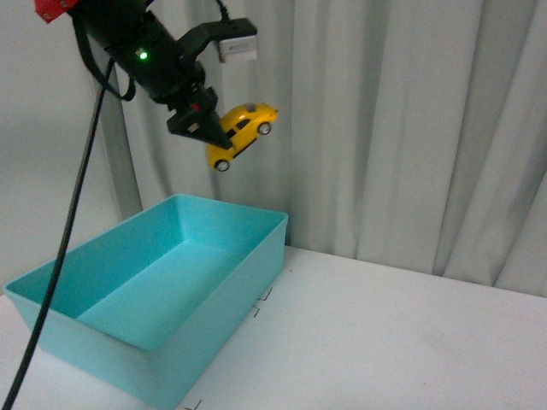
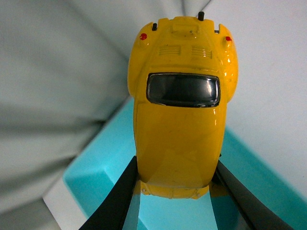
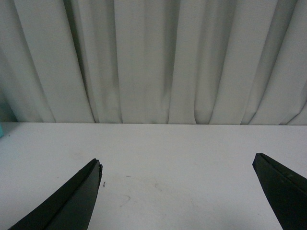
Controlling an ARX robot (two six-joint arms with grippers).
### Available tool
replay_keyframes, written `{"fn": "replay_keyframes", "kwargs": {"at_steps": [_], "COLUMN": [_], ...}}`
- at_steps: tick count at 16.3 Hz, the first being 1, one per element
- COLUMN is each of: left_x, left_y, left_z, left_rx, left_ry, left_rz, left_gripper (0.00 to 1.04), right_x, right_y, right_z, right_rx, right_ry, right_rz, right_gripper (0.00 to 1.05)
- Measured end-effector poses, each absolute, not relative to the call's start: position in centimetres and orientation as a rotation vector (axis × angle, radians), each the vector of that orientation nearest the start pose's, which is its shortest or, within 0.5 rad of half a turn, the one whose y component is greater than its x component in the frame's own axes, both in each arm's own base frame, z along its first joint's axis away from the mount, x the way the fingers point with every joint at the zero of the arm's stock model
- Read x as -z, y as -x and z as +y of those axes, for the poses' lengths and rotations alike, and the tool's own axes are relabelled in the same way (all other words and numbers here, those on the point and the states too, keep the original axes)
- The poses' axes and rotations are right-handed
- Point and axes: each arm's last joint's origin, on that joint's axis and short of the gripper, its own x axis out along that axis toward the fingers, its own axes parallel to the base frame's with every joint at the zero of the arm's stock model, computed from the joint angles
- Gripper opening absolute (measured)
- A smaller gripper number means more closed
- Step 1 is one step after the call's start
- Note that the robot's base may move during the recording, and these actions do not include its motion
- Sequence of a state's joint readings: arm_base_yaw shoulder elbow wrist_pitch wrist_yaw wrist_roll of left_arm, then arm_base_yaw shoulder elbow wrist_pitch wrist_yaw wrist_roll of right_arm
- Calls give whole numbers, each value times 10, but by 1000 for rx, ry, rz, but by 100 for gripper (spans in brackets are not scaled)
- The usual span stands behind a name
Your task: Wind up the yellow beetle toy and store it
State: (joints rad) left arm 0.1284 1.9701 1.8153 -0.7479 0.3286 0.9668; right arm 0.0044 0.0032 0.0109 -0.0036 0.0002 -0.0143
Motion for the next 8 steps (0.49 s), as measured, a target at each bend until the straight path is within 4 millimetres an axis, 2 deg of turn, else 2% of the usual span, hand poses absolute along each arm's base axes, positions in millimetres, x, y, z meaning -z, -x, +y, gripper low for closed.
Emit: {"fn": "replay_keyframes", "kwargs": {"at_steps": [2,4,6,8], "left_x": [-265,-239,-216,-195], "left_y": [-424,-417,-410,-403], "left_z": [77,95,96,87], "left_rx": [424,271,190,174], "left_ry": [-617,-539,-484,-426], "left_rz": [835,938,1008,1059], "left_gripper": [35,35,35,35], "right_x": [-167,-167,-167,-167], "right_y": [-97,-97,-97,-97], "right_z": [0,0,0,0], "right_rx": [-4,-4,-4,-4], "right_ry": [14,14,14,14], "right_rz": [-4,-4,-4,-4], "right_gripper": [98,98,98,98]}}
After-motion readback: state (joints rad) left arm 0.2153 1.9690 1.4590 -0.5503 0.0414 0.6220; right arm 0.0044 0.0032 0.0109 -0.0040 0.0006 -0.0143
